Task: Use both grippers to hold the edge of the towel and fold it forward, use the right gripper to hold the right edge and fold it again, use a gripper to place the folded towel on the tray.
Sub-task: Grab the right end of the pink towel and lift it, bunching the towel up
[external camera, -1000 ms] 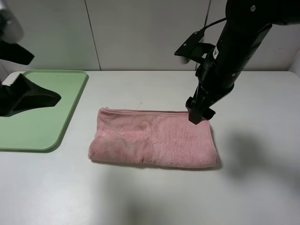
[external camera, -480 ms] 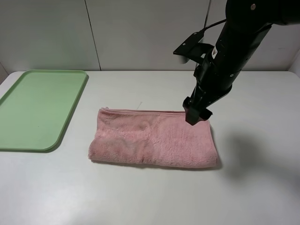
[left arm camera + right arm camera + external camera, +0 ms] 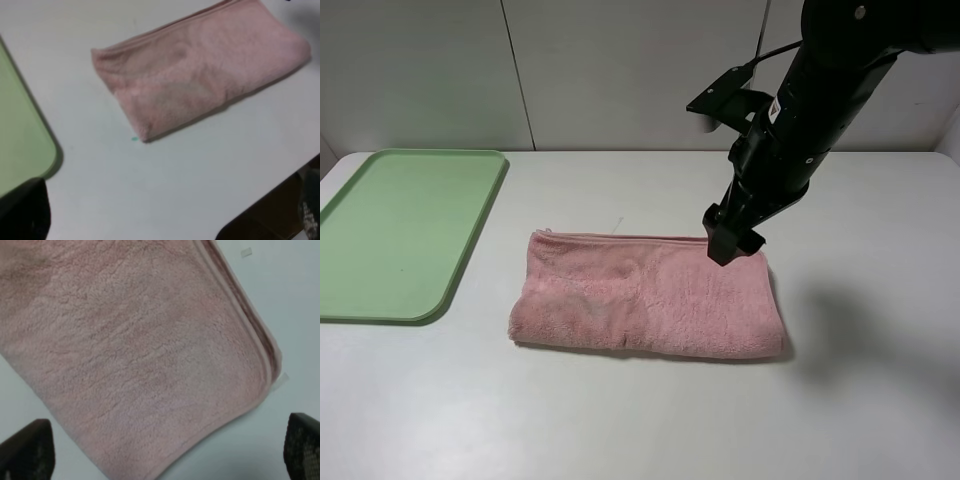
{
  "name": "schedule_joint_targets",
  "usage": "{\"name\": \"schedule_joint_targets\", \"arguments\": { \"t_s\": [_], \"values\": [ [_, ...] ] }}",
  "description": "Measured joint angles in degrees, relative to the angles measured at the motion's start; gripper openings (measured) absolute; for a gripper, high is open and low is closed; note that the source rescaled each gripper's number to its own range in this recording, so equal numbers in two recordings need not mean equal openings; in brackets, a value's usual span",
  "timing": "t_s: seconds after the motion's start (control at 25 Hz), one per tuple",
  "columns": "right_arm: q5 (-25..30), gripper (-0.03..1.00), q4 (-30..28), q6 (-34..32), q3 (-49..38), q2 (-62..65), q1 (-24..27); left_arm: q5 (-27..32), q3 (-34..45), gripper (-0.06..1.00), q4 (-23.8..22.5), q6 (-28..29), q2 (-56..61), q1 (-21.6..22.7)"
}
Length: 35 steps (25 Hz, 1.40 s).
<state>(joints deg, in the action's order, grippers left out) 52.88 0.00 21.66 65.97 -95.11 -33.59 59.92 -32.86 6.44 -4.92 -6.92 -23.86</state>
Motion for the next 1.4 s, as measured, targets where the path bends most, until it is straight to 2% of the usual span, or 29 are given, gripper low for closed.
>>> {"name": "schedule_joint_targets", "arguments": {
  "t_s": [0.28,0.4,0.84,1.04,1.2,1.4],
  "values": [
    [0.0,1.00,0.0,0.0,0.0,0.0,0.0,4.3,3.1,1.00,-9.0,7.9,6.4,0.0],
    [0.0,1.00,0.0,0.0,0.0,0.0,0.0,4.5,3.2,1.00,-11.1,10.8,7.2,0.0],
    [-0.1,1.00,1.0,-0.2,0.0,0.0,0.0,4.4,3.2,1.00,-11.6,11.8,7.4,0.0],
    [-0.1,1.00,3.8,-4.4,0.0,0.0,0.0,4.4,3.2,1.00,-11.6,11.8,7.4,0.3],
    [-0.1,1.00,4.3,-10.9,0.0,0.0,0.0,4.2,3.2,1.00,-11.6,11.8,7.4,4.4],
    [-1.1,1.00,4.3,-18.5,0.0,0.0,0.0,4.2,3.2,1.00,-11.6,11.8,7.4,13.9]
  ]
}}
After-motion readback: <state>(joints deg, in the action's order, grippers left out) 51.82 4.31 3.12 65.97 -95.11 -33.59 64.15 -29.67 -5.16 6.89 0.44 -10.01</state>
